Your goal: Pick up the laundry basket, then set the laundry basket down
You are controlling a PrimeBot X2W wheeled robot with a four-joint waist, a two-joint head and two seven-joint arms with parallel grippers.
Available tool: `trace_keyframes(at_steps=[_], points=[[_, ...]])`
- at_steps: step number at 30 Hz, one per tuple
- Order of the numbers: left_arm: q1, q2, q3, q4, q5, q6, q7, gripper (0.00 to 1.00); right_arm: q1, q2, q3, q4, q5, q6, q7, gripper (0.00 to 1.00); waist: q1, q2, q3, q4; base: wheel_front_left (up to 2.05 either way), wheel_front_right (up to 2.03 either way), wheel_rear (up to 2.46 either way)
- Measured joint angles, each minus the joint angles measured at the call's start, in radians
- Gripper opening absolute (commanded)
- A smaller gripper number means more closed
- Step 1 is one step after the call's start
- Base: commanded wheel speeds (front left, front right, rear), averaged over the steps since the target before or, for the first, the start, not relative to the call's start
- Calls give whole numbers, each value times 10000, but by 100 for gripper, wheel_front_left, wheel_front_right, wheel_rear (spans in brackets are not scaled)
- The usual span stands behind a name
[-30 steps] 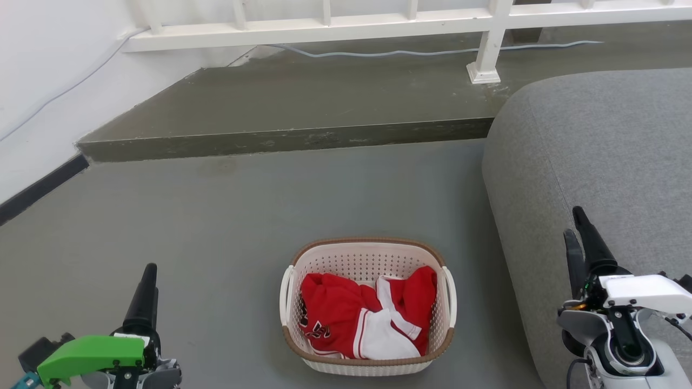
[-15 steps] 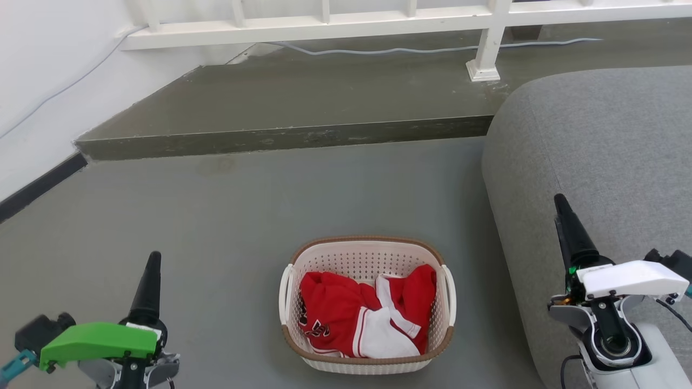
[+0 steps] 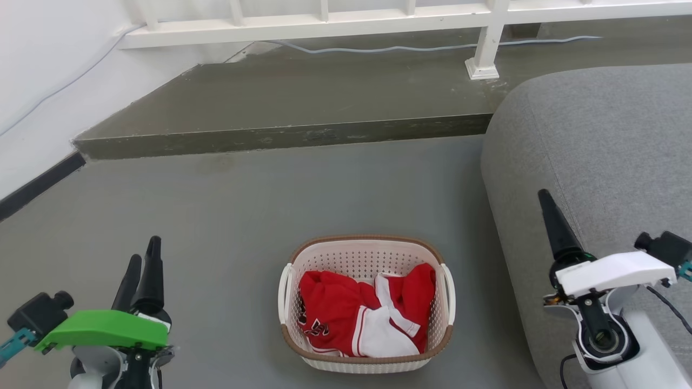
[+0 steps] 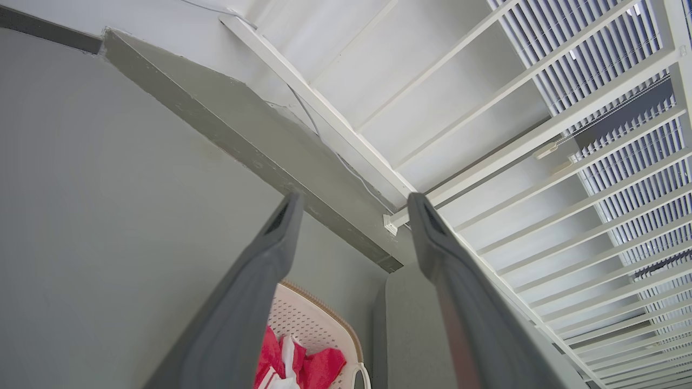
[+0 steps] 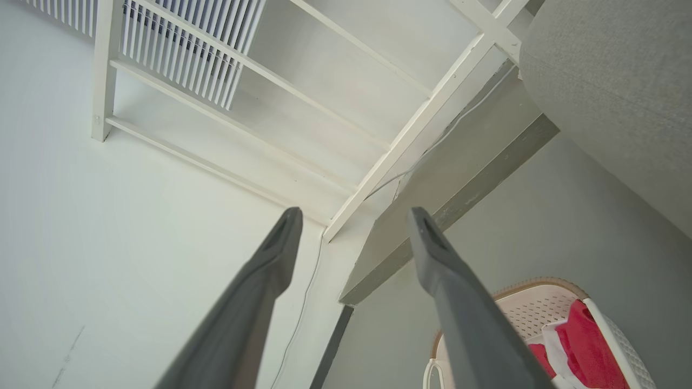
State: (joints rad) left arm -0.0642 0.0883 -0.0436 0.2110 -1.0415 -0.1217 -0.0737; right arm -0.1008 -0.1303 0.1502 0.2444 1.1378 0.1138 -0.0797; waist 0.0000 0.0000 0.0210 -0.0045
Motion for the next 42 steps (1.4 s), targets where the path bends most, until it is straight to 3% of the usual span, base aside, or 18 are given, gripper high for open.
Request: trace_keyframes(at_steps=[7,27,42], points=[[-6,46,-255,-146,1241,0,-194,100,-207,-155,416,61,-1078,-31,-176,100,0,0,24,-10,0,0,0],[-180,138,-732,-228,4215,251,-832,100,-591,-307,1078,79,-3785,-719,-794,100,0,0,78,-45,0,0,0],[-293,8,-918,-314,6090,253,-1317,100,-784,-316,1607,134,-5530,-825,-1252,100,0,0,18,-55,0,0,0]])
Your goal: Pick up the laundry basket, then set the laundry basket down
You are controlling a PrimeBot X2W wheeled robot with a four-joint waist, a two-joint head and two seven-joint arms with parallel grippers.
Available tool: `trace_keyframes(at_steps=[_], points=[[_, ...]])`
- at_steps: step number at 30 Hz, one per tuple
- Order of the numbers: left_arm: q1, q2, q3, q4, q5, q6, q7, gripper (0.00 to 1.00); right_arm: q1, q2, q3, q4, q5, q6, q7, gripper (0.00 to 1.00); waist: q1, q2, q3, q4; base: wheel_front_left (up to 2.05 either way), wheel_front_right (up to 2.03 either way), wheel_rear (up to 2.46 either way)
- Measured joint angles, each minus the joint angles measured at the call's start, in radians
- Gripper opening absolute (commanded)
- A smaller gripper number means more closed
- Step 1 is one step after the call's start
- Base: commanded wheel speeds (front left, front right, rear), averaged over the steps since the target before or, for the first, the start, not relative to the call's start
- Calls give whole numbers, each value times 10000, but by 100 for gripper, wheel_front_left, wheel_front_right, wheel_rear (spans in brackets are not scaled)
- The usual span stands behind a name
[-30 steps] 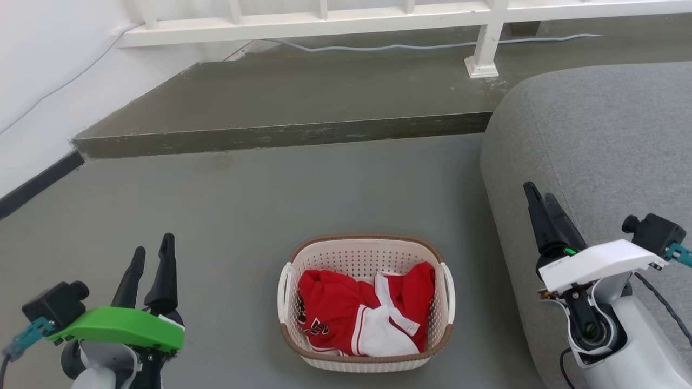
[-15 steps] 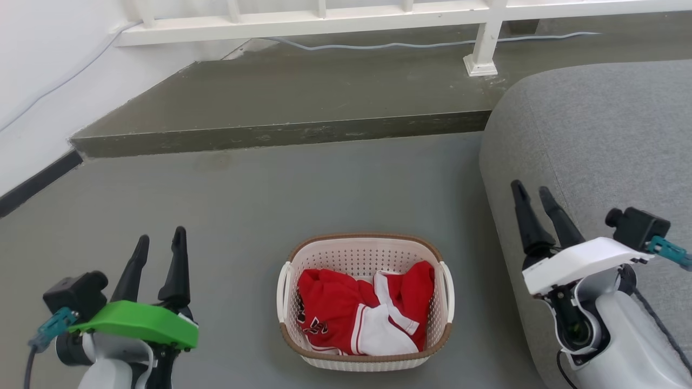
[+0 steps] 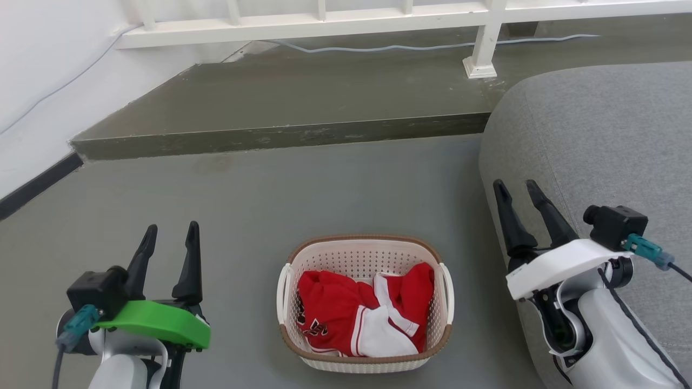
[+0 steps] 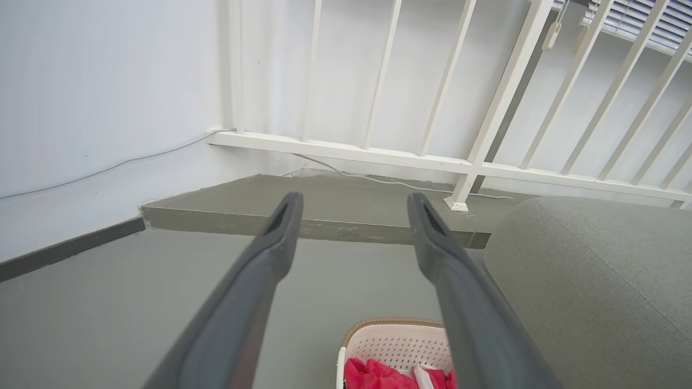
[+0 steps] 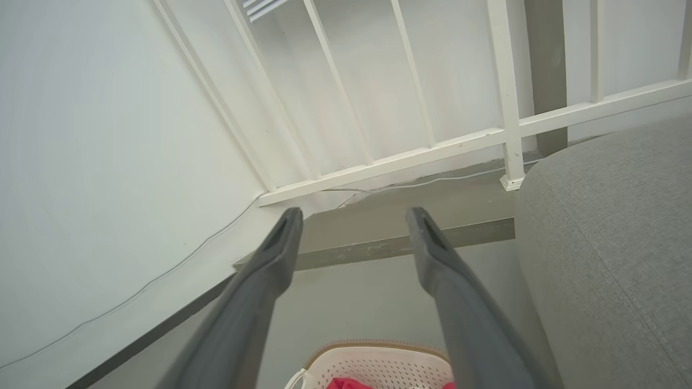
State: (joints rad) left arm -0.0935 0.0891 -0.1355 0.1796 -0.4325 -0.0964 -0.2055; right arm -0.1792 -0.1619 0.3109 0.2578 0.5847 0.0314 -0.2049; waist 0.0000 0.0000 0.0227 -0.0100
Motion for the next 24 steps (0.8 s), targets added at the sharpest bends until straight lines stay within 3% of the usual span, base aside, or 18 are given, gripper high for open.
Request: trace_keyframes(at_steps=[15,24], points=[[-92,-31,-180,-88,1672,-2,-456,100,-190,-25,454,92,-1528,-82,-431,100,0,0,-42,-22,0,0,0],[-97,-82,-142,-107,1747,-4,-462,100,-196,-15,414,138,-1651,-82,-453,100,0,0,-35,-28,0,0,0]])
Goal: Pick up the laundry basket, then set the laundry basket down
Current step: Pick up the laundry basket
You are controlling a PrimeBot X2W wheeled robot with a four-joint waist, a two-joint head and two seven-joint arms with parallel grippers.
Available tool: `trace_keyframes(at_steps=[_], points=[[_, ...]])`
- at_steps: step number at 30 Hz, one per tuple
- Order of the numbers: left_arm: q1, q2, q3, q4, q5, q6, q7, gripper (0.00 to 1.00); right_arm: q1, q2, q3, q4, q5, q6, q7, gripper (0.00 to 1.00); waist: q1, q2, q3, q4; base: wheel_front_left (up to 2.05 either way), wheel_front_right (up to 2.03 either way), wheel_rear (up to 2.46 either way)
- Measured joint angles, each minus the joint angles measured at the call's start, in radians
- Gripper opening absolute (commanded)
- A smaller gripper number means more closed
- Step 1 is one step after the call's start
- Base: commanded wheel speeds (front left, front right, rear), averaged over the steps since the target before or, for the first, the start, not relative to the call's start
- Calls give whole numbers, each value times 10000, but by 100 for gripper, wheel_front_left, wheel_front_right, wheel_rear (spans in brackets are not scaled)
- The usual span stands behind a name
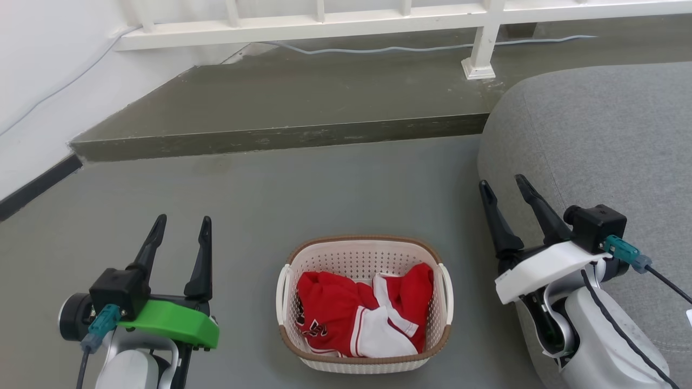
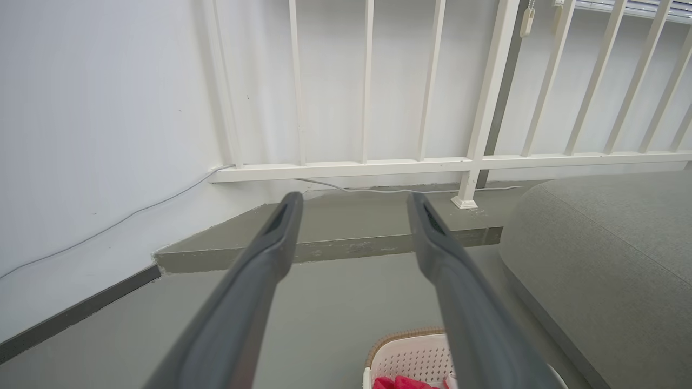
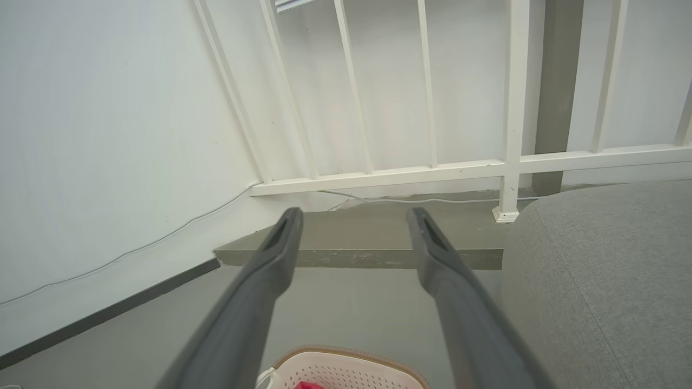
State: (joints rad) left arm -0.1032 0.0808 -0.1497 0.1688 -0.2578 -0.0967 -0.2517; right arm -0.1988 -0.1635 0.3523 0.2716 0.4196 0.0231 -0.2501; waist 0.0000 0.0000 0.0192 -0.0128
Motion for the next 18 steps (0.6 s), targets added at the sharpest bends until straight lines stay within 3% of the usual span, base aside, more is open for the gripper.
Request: trace_keyframes(at_steps=[18], points=[[-119,-92,198,-159,0,-46,0,100,-43,61,-261,81,-176,-88,-2,100,0,0,690,-148,0,0,0]])
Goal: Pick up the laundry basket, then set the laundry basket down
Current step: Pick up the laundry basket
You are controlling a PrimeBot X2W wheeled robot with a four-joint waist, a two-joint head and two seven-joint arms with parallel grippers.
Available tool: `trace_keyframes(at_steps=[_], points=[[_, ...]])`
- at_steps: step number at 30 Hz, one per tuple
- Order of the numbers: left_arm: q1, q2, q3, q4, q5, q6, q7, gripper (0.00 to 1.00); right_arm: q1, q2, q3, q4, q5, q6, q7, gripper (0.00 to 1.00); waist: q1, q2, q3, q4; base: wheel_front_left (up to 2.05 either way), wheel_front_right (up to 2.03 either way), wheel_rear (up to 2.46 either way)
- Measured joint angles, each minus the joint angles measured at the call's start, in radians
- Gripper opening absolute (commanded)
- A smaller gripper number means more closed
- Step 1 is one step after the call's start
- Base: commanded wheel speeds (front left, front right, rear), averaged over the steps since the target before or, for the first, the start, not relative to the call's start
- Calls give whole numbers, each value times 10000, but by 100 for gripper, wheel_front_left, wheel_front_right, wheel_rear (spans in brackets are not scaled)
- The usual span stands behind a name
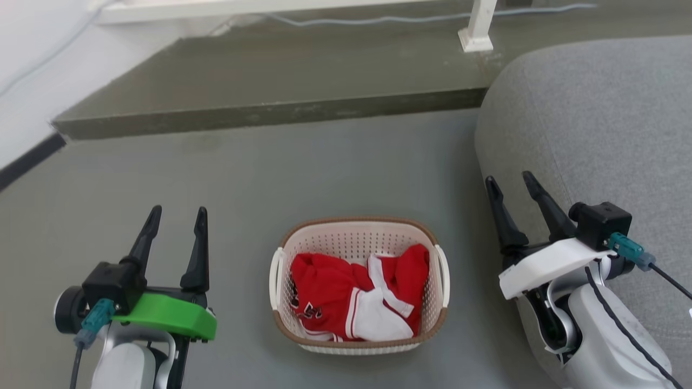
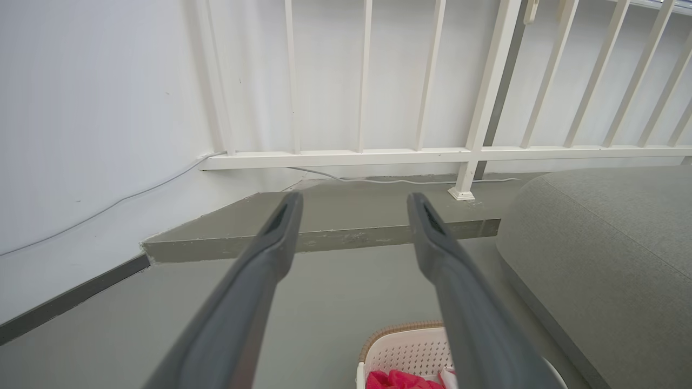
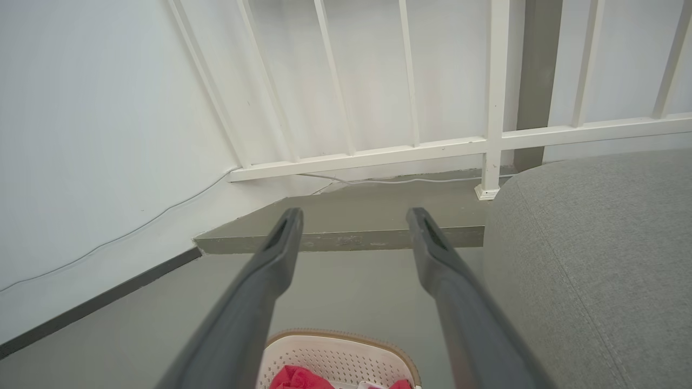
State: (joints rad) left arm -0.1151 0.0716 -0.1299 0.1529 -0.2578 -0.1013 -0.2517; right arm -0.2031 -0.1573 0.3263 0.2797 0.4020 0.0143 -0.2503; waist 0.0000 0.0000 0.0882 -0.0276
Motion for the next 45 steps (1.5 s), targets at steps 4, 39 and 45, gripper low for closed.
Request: trace_keyframes(at_steps=[4,39,45], points=[[-162,-4,23,0,-2,-50,0,100,-143,12,-77,-65,-77,-77,0,100,0,0,329,-59,0,0,0],[-2994,132,-247,2265,-629,-215,245,100,-1987,596,-702,2065,253,-21,-15,100,1,0,4490,-670,0,0,0],[-3605,134,-355,2953,-825,-217,556,100,-2556,662,-746,2876,395,140,-15,100,1,0,5166,-695,0,0,0]])
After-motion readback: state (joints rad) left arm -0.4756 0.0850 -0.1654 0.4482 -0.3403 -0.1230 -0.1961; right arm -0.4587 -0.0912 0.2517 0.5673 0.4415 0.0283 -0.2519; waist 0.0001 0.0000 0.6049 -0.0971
